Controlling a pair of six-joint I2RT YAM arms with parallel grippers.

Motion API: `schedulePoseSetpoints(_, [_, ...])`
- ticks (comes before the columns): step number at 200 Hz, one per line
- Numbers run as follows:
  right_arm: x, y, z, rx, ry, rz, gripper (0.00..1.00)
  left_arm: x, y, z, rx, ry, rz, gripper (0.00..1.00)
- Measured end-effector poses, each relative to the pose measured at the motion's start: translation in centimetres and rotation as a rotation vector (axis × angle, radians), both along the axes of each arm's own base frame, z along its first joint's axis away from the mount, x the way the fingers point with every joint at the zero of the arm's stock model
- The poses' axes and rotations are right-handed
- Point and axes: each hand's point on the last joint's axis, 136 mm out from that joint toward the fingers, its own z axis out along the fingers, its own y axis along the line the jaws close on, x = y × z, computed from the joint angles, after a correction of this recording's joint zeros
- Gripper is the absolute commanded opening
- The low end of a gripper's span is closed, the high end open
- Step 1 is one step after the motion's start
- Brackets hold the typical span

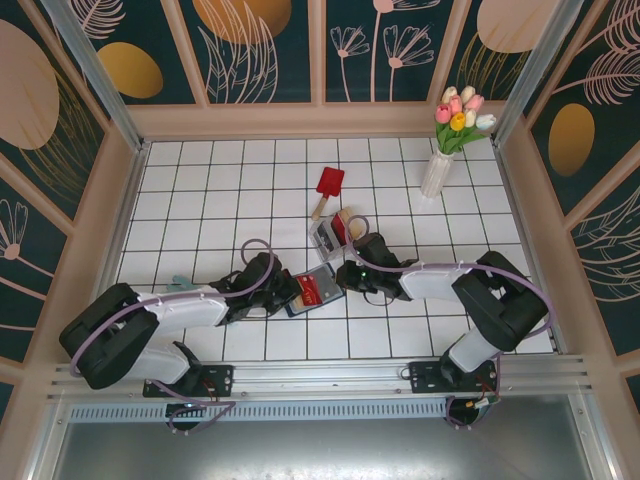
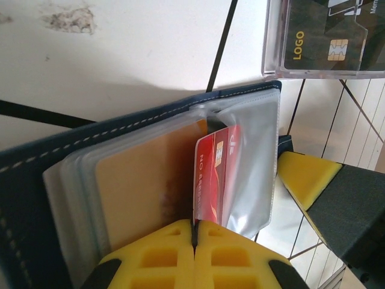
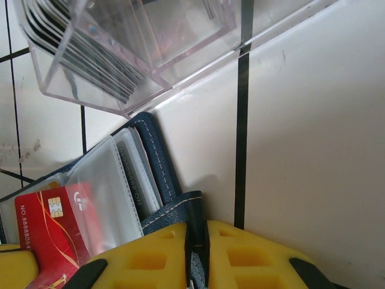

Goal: Put the credit cards into the card holder

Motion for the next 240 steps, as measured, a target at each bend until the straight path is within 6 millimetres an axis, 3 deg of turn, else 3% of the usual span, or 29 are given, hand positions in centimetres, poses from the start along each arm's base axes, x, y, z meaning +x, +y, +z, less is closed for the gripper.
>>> schedulePoseSetpoints(87, [0.0, 0.5, 0.0, -0.001, -0.002, 0.009, 0.15, 0.6, 0.7, 1.0, -0.02, -0.027, 0.083, 0.0])
schedulePoseSetpoints(128, [0.0, 0.6, 0.0, 0.001, -0.001, 0.012, 0.15, 0.8, 1.2, 0.5, -0.038, -0.028, 0.125, 0.0])
schedulePoseSetpoints(240, [0.2, 0.8, 0.0, -0.003, -0.002, 0.011, 0.15, 0.8, 0.1, -0.6, -0.046, -0.014, 0.08, 0.0])
